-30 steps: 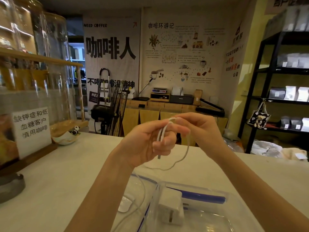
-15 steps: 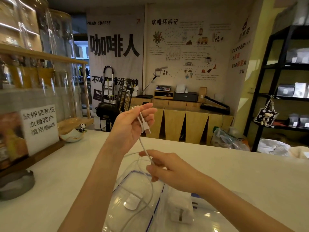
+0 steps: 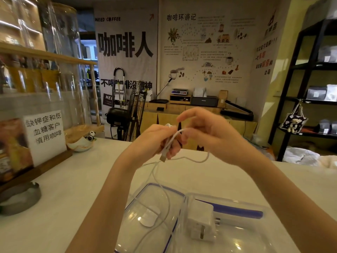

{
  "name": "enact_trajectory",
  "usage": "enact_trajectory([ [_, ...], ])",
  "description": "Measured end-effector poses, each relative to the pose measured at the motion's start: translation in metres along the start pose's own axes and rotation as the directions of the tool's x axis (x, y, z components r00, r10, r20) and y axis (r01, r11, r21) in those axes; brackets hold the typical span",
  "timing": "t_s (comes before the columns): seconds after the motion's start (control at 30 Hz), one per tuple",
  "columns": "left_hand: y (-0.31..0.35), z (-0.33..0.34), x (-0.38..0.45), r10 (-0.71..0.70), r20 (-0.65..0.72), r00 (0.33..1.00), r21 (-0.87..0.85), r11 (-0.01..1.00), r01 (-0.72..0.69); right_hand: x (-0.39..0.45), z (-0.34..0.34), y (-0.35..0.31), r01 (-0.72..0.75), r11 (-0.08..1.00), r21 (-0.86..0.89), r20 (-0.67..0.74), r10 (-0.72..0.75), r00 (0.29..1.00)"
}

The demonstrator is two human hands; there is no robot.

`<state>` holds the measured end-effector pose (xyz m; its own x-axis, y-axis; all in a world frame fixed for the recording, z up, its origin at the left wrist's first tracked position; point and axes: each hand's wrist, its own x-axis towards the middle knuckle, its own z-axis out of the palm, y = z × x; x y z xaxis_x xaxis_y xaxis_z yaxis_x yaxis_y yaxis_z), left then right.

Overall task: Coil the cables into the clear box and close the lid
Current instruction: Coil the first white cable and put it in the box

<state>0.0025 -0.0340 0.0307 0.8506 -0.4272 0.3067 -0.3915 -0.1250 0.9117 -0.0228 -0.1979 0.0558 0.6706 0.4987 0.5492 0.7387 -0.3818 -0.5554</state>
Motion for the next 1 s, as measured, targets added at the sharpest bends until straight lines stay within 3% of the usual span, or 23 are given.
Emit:
enact_trajectory([
  [0.07,0.004,0.001,-0.001,-0.022,0.074,0.997,-0.034,0.999,0.024,0.005,-0.008,0.002,0.023,0.995,0.096,-0.059,-0.018,0.998],
  [0.17,0.008,-0.003,-0.007,-0.007,0.326,0.945,-0.205,0.976,0.078,0.010,-0.011,0.003,0.085,0.966,0.245,-0.136,-0.052,0.989],
  [0.23,0.009,-0.009,-0.011,0.115,0.473,0.873,-0.428,0.897,0.114,0.011,-0.008,0.005,0.097,0.937,0.334,-0.183,-0.036,0.982],
  [0.3,0.011,-0.010,-0.010,0.272,0.510,0.816,-0.631,0.763,0.140,0.011,0.003,0.006,0.086,0.928,0.363,-0.213,-0.007,0.977],
  [0.4,0.016,-0.005,-0.007,0.449,0.441,0.777,-0.858,0.466,0.217,0.009,0.025,0.010,0.010,0.911,0.411,-0.182,0.071,0.981],
  [0.47,0.015,-0.006,-0.005,0.468,0.349,0.812,-0.925,0.308,0.221,0.006,0.039,0.013,-0.047,0.897,0.439,-0.128,0.115,0.985],
  [0.73,-0.004,-0.009,0.006,0.258,-0.009,0.966,-0.999,0.042,-0.021,-0.015,0.072,0.012,-0.362,0.678,0.640,0.174,0.331,0.928],
  [0.87,-0.002,-0.010,0.007,0.177,-0.175,0.969,-0.979,0.075,-0.190,-0.024,0.070,0.007,-0.391,0.834,0.388,0.234,0.321,0.918],
  [0.93,0.000,-0.011,0.007,0.131,-0.236,0.963,-0.948,0.187,-0.258,-0.029,0.066,0.004,-0.345,0.898,0.273,0.236,0.285,0.929],
  [1.0,0.002,-0.011,0.006,0.103,-0.304,0.947,-0.864,0.388,-0.320,-0.031,0.060,0.000,-0.312,0.927,0.207,0.232,0.263,0.937],
])
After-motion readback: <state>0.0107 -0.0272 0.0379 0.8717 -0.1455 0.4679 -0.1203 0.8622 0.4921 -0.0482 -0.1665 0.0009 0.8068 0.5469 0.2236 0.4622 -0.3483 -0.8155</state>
